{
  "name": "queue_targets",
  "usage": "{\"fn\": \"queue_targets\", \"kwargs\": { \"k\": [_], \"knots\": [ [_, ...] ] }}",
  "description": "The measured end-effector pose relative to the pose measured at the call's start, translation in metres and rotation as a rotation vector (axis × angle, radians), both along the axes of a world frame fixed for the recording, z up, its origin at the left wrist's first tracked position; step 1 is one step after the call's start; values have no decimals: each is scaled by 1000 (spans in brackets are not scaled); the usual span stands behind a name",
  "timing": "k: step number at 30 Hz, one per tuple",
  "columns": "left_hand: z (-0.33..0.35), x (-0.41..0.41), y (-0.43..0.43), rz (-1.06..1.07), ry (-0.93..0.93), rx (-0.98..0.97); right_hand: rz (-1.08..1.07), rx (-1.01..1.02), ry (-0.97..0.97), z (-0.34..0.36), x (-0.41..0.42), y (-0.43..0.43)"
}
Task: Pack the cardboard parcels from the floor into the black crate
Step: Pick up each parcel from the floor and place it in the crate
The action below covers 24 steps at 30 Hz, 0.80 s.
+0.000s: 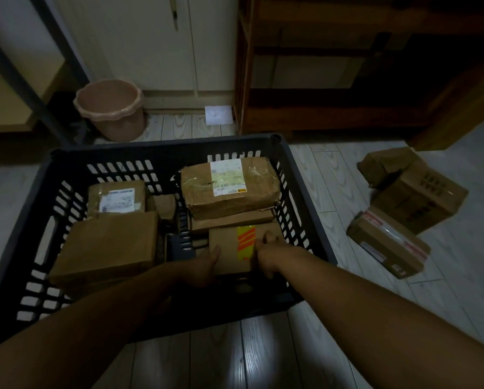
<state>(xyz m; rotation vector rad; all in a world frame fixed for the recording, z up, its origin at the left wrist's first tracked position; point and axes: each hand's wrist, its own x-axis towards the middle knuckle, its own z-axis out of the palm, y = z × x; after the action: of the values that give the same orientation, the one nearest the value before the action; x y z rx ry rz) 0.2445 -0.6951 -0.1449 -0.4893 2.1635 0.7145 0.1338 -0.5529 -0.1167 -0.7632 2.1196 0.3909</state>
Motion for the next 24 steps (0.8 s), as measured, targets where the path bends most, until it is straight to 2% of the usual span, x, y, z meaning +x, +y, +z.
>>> {"fn": "queue_targets", "kwargs": {
  "k": [5,9,12,16,20,24],
  "knots": [
    [17,0,-8,29,16,47,-22,18,-62,1,3,-2],
    [93,3,-10,147,73,97,-98,-220,-58,59,2,9],
    [185,9,-9,222,152,8,-126,-322,-67,144,2,24],
    [327,15,-2,255,145,16,-183,-319,-107,277,5,46],
    [465,27,16,300,214,-37,-154,-308,-102,424,12,72],
    [578,42,43,374,253,52,-116,-282,0,543,16,109]
  ]
}}
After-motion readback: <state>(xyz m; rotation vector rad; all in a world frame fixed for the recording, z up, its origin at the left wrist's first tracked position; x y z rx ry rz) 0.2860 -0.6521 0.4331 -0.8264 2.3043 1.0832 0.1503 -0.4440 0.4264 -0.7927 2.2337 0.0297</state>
